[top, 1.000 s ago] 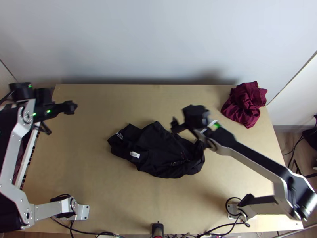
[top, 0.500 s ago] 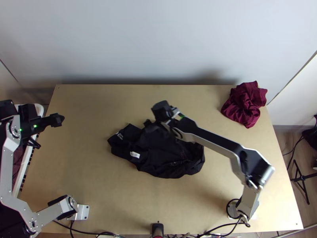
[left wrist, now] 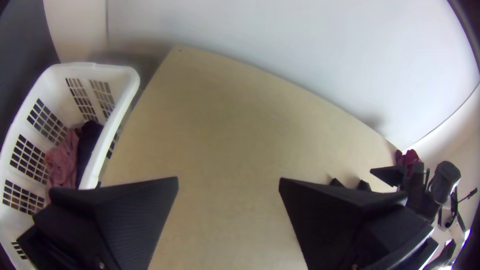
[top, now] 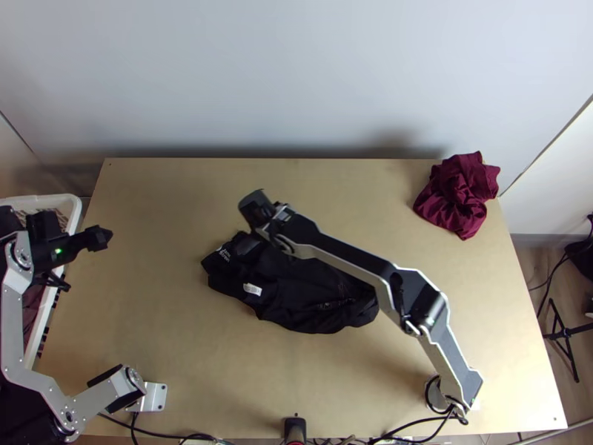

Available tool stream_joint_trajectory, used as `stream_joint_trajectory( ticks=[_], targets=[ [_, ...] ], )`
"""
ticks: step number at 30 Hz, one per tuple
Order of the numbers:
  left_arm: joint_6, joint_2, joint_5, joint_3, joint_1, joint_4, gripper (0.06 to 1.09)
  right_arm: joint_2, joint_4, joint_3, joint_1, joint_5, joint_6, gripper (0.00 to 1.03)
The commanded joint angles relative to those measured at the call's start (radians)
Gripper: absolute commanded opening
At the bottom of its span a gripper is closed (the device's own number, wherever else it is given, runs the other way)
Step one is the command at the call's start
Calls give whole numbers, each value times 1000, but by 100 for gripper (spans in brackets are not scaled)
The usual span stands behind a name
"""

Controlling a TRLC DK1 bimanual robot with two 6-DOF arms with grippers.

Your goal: Fold the t-shirt

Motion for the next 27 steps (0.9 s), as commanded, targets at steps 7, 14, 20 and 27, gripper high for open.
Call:
stream_joint_trajectory(
  ticks=[7, 14, 20, 27],
  targets=[
    [60, 0, 34, -46, 100, 8, 104, 198, -206, 307, 60, -29, 11, 96],
    [72, -4, 43, -54, 126, 5, 104, 212, -220, 313, 72, -46, 14, 96],
    [85, -21, 44, -64, 146, -7, 104, 221, -266, 313, 91, -83, 20, 96],
    [106, -24, 44, -69, 172, -13, 104, 235, -342, 311, 118, -127, 17, 96]
  ],
)
